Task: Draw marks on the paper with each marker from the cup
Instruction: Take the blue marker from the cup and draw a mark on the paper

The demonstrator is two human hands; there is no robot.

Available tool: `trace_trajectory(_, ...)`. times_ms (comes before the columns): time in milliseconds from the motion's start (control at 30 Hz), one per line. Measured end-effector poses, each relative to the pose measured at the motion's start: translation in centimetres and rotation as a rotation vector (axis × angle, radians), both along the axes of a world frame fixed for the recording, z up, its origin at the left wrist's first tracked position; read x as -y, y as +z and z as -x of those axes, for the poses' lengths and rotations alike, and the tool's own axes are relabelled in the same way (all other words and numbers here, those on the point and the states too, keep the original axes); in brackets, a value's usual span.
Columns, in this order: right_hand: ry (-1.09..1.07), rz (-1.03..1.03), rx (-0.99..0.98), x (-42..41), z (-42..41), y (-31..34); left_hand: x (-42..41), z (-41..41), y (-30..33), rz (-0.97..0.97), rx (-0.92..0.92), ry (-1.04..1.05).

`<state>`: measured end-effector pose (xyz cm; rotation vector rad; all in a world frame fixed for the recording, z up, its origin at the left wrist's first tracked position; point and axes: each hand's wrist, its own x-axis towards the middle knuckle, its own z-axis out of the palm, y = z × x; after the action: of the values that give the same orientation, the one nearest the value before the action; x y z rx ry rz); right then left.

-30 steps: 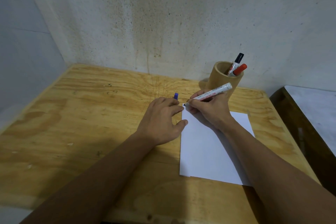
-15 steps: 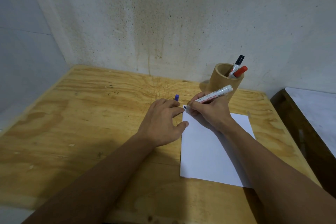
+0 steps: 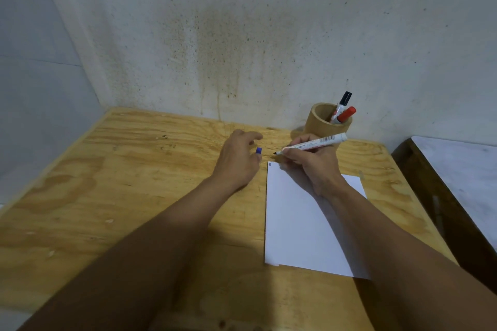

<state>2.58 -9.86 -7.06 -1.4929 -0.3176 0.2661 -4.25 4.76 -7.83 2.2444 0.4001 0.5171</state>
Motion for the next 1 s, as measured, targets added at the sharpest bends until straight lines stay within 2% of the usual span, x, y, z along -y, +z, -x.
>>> trace_trajectory(67, -0.021, -0.002, -0.020, 0.1, -0.3, 0.3, -0.3, -0.6, 0.3, 0.018, -0.031, 0.014)
trace_trajectory(100, -0.021, -0.010, -0.033, 0.2, -0.4, 0.4, -0.5, -0.7, 0.4, 0.090, -0.021, 0.036)
trace_trajectory(233, 0.002, -0.101, -0.076, 0.7, -0.3, 1.4, -1.0, -0.2, 1.7, 0.768, 0.049, 0.053)
trace_trajectory(300, 0.003, -0.118, -0.054, 0.7, 0.2, 2.0, -1.1, 0.1, 2.4, 0.945, 0.023, 0.043)
trace_trajectory(367, 0.003, -0.117, -0.029, 0.8, 0.5, 2.5, -0.9, 0.3, 2.8, 1.043, 0.028, 0.020)
trace_trajectory(467, 0.013, -0.118, 0.003, 1.0, 0.8, 3.1, -0.6, 0.3, 3.1, 1.104, 0.037, 0.006)
trace_trajectory(733, -0.009, -0.070, 0.069, 1.7, 0.9, 3.6, 0.4, 0.3, 3.7, 1.021, 0.009, -0.040)
trace_trajectory(1000, 0.013, -0.005, 0.143, 2.9, 0.3, 4.5, 1.7, 0.4, 5.0, 1.040, 0.011, -0.071)
